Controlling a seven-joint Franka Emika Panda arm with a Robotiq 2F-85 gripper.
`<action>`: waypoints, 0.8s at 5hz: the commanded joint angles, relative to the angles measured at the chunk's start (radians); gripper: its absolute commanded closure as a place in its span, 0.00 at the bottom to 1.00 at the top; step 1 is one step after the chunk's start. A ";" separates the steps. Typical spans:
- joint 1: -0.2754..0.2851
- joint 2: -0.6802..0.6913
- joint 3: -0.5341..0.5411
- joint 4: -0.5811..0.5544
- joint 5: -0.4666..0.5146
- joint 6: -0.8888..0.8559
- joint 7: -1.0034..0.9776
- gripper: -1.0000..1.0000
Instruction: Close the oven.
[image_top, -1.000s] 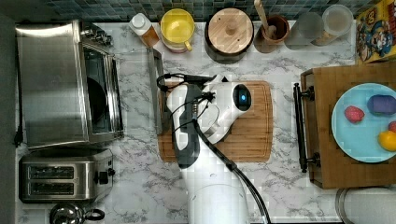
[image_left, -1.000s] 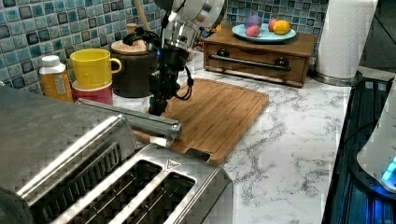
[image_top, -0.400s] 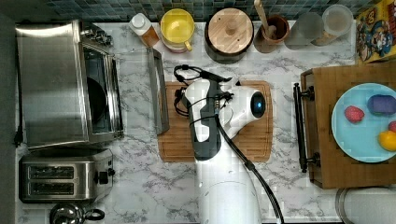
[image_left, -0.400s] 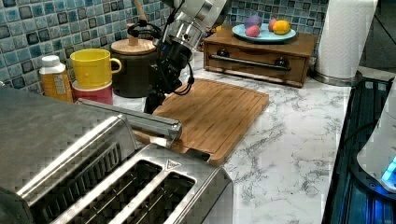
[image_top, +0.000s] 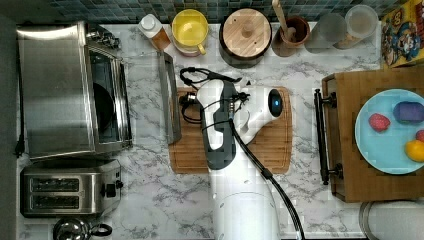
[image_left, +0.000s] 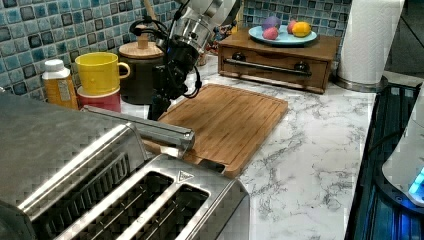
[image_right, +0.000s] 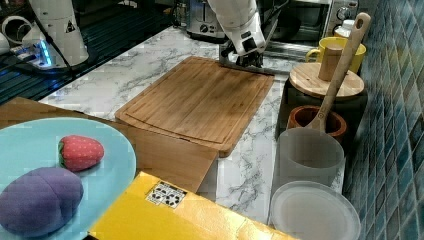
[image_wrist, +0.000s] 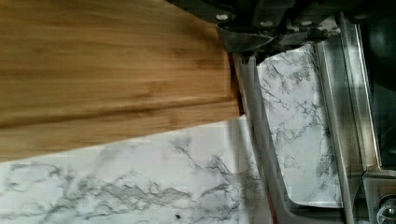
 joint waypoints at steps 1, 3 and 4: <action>0.052 0.011 0.054 0.163 -0.035 -0.026 -0.058 1.00; 0.036 0.074 0.060 0.252 -0.089 -0.135 -0.022 1.00; 0.029 0.089 0.078 0.283 -0.094 -0.198 -0.024 1.00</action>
